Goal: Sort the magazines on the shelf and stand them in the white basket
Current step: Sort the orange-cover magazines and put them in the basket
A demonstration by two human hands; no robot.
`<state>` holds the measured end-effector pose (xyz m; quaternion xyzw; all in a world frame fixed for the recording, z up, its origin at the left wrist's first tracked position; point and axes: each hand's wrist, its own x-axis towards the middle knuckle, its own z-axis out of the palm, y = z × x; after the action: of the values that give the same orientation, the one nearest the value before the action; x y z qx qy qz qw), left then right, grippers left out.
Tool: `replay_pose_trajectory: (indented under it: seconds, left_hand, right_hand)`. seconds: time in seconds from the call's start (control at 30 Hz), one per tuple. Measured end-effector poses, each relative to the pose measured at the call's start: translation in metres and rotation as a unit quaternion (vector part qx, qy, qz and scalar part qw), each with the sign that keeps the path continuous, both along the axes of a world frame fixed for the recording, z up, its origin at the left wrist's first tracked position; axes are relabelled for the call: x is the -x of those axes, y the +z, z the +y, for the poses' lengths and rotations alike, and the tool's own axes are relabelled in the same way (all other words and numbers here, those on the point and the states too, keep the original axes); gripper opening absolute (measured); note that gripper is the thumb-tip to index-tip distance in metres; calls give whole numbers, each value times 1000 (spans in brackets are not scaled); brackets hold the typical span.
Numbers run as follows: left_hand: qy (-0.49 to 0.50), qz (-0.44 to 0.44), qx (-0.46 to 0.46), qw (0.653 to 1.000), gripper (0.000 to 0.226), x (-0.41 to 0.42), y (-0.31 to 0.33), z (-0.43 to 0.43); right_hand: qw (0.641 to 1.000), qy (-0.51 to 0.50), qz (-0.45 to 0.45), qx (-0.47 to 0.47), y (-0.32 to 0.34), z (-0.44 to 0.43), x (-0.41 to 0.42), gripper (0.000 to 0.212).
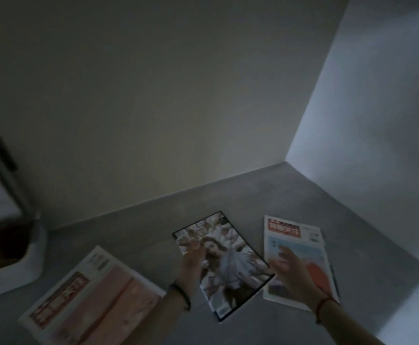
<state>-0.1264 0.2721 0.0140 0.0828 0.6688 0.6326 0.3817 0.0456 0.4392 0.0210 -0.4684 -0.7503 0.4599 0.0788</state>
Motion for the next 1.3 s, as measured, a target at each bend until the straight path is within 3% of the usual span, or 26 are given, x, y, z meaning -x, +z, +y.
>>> replay_pose_trajectory:
  seconds: [0.1,0.23,0.4,0.53,0.67,0.9,1.03,1.2,1.3]
  left_hand:
    - [-96,-33,-4,995,25,-40,-3,55]
    - [-149,-20,-2,989,20,-79,-8,116]
    - [-156,-36,24,987,35,-102,-23,161]
    - [-152,-17,72,986,40,-110,-26,175]
    - [-121,-43,79,989,49,-108,-26,181]
    - [-133,-2,130,983,63,-116,-26,177]
    - [-146,100,186,967,52,-120,-25,177]
    - [-87,3,110,990,38,-113,-23,174]
    - [-69,-17,82,994,13,-104,-21,169]
  right_hand:
    - [997,-68,-23,0,-11,40,-36,60]
    - [989,-144,-17,34,-23,82,-63,27]
    - [981,-180,39,67,-42,112,-78,22]
    - [964,-211,36,160,-41,133,-87,5]
    - [957,-195,15,214,-40,142,-91,23]
    - [970,-167,54,167,-39,144,-95,18]
    - [964,-178,94,172,-28,148,-96,19]
    - [968,-142,124,165,-9,154,-98,9]
    - [972,-122,136,150,-3,160,-107,14]
